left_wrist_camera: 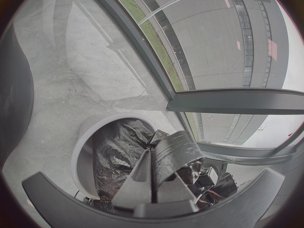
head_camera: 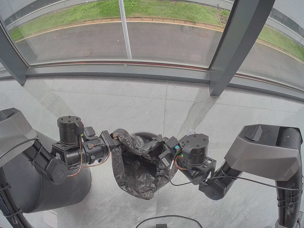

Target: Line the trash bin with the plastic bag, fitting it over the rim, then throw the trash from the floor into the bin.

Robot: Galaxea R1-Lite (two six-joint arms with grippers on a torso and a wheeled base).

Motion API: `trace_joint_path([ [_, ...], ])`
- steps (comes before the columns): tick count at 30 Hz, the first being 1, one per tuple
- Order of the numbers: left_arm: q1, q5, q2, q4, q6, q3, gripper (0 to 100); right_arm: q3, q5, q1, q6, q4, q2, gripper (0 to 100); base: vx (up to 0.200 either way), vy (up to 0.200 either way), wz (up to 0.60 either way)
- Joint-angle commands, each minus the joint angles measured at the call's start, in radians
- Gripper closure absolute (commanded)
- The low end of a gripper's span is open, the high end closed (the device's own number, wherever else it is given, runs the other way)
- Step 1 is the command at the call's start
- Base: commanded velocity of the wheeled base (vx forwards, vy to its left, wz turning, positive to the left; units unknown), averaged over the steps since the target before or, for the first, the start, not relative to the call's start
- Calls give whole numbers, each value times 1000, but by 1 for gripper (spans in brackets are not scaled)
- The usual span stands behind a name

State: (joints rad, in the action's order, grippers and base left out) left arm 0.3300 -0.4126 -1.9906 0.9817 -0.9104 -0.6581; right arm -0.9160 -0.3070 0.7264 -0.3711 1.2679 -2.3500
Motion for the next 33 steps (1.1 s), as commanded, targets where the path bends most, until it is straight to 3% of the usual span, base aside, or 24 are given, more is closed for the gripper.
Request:
trace_joint_path([
  [1, -3, 0, -8, 0, -1, 0, 100, -14, -3, -5, 0, 7, -5, 100, 0, 0, 0],
  [15, -46, -2, -85, 0, 79, -38, 100, -150, -11, -47, 27, 8, -64, 100, 0, 0, 0],
  [33, -94, -3, -111, -9, 151, -69, 100, -198, -11, -85, 31, 7, -94, 100, 0, 0, 0],
])
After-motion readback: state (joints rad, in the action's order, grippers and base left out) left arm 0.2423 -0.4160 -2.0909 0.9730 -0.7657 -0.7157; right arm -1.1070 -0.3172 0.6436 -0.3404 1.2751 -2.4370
